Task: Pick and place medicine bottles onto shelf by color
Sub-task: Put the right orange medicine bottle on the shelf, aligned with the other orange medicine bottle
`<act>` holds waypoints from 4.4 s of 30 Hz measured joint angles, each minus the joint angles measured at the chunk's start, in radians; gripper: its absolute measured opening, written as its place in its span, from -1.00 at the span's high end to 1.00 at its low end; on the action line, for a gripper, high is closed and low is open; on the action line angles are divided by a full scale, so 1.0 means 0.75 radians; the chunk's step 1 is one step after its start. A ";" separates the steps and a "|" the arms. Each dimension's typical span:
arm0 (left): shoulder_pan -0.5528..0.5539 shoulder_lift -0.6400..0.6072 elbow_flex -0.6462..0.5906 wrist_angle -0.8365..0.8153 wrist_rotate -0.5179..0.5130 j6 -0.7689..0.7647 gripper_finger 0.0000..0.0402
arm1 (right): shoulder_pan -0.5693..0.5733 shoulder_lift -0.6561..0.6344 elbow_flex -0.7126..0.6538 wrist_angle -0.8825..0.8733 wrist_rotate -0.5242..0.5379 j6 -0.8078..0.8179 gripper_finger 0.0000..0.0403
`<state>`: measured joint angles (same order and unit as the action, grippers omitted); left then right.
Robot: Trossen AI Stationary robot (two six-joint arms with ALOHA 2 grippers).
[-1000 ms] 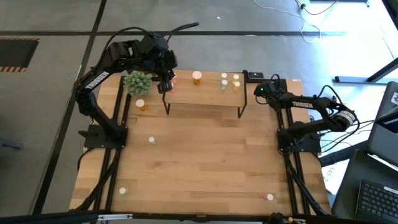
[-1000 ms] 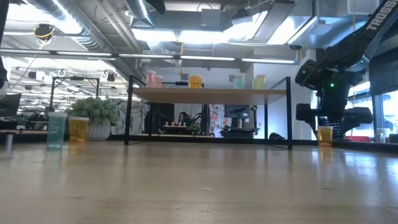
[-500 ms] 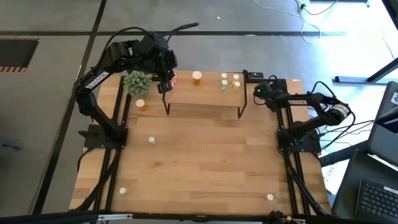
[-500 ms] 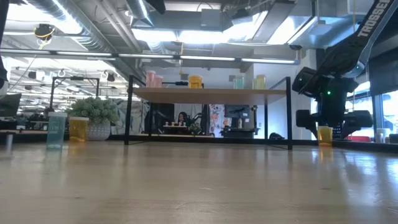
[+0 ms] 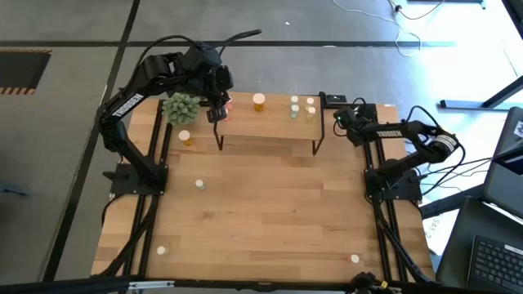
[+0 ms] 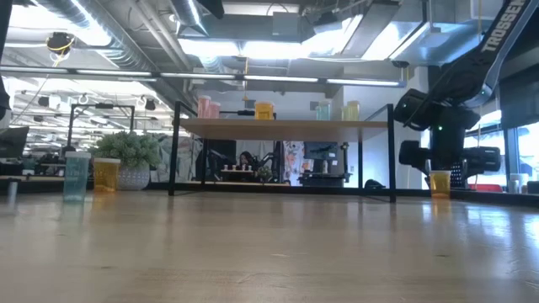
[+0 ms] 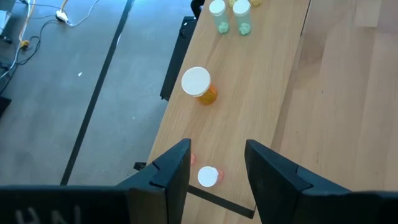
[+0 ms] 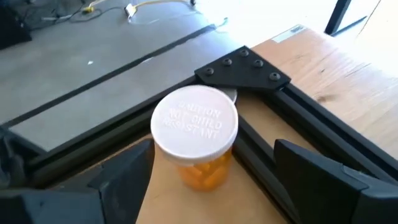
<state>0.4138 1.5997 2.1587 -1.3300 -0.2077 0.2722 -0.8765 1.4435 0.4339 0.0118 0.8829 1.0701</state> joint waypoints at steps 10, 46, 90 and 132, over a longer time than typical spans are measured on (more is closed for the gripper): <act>0.000 0.000 0.000 -0.001 0.000 0.000 0.27 | 0.032 0.091 0.004 0.057 0.115 -0.008 -0.64; 0.000 0.000 0.000 0.000 0.000 0.000 0.27 | 0.031 0.091 0.004 -0.006 0.146 0.090 -0.14; 0.000 0.000 0.000 0.000 0.000 -0.001 0.27 | 0.071 0.090 0.003 -0.058 0.098 0.042 -0.12; 0.000 0.000 0.000 0.000 0.001 -0.004 0.27 | 0.242 -0.199 0.162 -0.544 0.207 -0.178 0.18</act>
<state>0.4140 1.5997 2.1586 -1.3300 -0.2073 0.2695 -0.6949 1.2946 0.5556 -0.3965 1.0380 0.9366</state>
